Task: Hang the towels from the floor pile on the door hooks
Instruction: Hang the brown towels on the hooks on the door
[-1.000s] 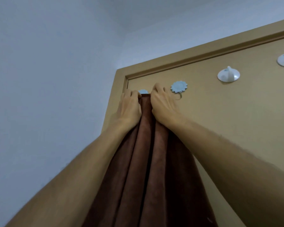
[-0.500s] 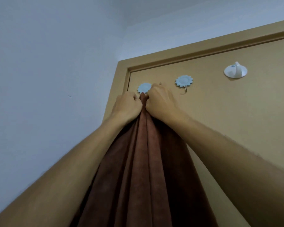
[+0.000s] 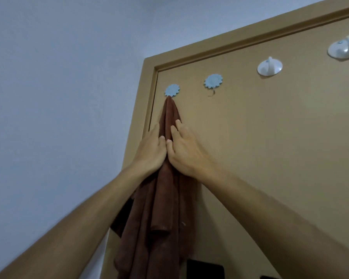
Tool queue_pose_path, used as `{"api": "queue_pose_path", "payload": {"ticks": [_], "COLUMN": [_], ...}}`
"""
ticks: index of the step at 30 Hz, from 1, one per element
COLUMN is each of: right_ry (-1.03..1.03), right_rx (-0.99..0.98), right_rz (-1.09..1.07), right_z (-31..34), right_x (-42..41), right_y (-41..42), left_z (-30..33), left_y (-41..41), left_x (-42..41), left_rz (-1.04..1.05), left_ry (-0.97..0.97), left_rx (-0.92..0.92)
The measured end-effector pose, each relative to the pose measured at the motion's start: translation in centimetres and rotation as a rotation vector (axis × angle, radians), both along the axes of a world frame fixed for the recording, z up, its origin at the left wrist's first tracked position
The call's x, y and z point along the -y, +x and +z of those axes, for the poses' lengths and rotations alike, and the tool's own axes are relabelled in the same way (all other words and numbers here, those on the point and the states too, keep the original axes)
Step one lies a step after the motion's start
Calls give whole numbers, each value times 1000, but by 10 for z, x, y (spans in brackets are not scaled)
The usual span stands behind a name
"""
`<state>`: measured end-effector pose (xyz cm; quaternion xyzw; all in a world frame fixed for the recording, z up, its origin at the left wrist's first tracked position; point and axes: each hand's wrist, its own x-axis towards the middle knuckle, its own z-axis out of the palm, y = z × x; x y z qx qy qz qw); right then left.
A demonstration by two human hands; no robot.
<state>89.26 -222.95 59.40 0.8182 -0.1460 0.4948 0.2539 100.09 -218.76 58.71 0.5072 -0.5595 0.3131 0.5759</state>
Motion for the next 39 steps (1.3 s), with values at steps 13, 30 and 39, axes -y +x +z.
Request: {"api": "queue_pose_path", "payload": {"ticks": [13,30,39], "right_ry": [455,679,1087], "right_rx": [-215,-219,-189], "right_rz": [92,-322,-635], "right_z": [-151,-329,-504], "right_x": [-28,-183,-293], "right_y": [-46,-255,-464], "left_z": [-149,-300,-448], "left_y": [-48,-237,-415], "left_x": [-52,-202,-271], "left_rz": [154,289,-101], "left_ry": [640,882,1199], "left_rx": [-62,258,268]}}
